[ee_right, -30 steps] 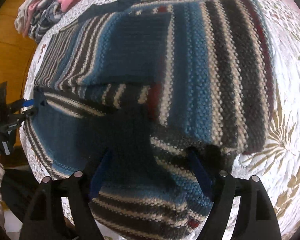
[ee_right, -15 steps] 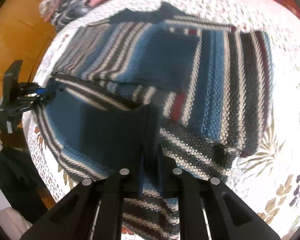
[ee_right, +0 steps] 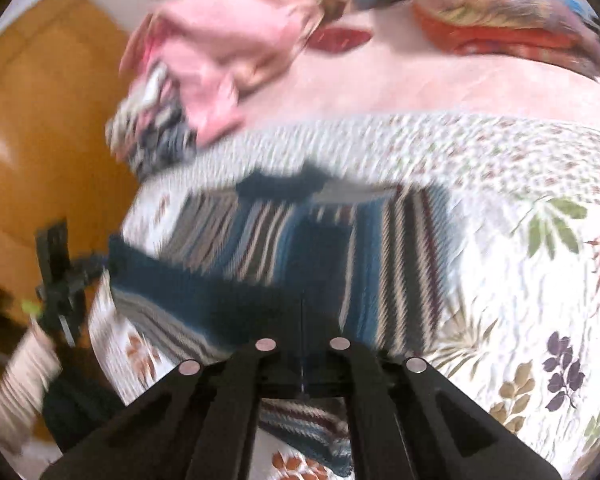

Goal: Fold small clothes

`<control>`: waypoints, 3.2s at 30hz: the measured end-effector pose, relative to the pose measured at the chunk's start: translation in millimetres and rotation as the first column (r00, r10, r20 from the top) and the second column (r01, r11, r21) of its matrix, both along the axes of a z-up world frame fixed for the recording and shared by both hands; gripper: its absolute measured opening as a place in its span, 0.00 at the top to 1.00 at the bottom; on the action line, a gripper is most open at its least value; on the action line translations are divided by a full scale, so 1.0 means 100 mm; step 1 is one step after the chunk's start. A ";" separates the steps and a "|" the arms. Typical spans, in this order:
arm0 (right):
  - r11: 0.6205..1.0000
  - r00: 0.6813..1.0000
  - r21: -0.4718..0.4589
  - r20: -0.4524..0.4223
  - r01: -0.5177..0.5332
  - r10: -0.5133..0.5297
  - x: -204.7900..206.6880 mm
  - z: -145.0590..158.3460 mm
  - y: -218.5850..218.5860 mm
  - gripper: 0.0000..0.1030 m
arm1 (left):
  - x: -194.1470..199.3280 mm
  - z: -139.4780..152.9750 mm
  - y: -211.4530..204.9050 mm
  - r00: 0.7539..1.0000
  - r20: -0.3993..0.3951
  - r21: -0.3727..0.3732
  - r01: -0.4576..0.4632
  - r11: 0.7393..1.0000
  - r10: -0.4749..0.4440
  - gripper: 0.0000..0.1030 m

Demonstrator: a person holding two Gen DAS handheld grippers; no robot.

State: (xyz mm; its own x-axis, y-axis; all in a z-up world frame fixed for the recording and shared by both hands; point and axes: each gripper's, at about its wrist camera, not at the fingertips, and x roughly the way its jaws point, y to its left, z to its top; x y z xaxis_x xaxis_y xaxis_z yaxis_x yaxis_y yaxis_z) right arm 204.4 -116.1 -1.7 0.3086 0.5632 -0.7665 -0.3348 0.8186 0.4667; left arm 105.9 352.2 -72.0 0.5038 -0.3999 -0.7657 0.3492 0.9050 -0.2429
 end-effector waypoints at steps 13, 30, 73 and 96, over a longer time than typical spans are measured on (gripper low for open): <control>0.981 0.979 -0.183 -0.202 -0.057 0.019 0.35 -1.03 0.36 0.35 | 0.34 -0.75 0.13 0.983 -0.159 0.117 -0.078 0.990 0.096 0.89; 0.914 0.944 -0.249 -0.161 -0.322 0.288 -0.01 -1.02 0.77 0.87 | 0.39 -0.89 -0.16 0.986 -0.121 0.300 -0.071 0.951 0.112 0.91; 0.947 0.989 -0.308 -0.077 0.094 -0.123 1.30 -1.00 0.51 0.66 | 1.40 -0.65 0.17 0.940 0.000 0.271 -0.328 0.905 0.341 0.62; 0.958 0.955 -0.279 -0.258 0.069 -0.144 0.04 -1.21 0.27 0.57 | 0.34 -0.93 0.04 0.924 -0.215 0.203 -0.274 0.940 0.316 0.47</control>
